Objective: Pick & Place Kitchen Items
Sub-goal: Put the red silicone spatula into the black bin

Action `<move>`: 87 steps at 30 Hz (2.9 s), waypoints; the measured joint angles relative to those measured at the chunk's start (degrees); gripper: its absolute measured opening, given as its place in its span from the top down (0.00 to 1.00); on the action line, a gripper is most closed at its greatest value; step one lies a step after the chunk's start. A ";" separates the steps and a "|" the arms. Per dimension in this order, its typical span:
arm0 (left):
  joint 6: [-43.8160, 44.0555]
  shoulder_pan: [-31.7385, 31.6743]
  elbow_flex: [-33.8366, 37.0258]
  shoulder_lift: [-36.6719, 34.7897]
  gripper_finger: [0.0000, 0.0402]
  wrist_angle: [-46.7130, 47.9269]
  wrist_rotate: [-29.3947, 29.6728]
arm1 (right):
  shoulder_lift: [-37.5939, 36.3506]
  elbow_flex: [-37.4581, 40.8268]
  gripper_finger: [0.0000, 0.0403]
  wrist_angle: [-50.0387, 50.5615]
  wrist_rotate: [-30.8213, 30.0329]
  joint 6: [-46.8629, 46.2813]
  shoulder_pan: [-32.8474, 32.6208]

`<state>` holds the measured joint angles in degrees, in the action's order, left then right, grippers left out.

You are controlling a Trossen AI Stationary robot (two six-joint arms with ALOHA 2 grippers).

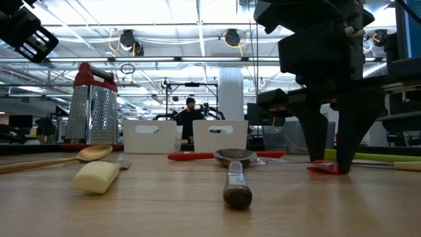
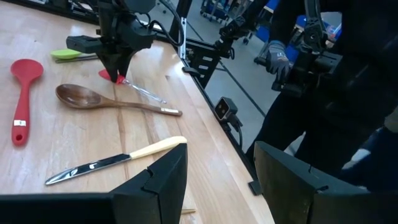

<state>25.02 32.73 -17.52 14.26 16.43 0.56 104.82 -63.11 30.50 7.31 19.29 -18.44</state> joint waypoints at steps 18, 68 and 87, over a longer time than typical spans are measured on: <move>0.80 0.00 0.00 -0.02 0.52 0.00 0.02 | -9.66 0.22 0.81 4.78 0.32 -1.04 -0.04; -0.35 -0.01 0.00 -0.02 0.52 0.03 0.04 | -43.65 0.15 0.81 18.70 -18.05 -23.11 37.99; -0.77 0.00 0.00 -0.02 0.52 0.02 0.07 | -32.76 0.11 0.81 15.24 -17.73 -19.08 58.97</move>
<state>24.26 32.73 -17.52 14.24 16.45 0.62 72.06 -63.00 45.74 -10.41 0.21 40.54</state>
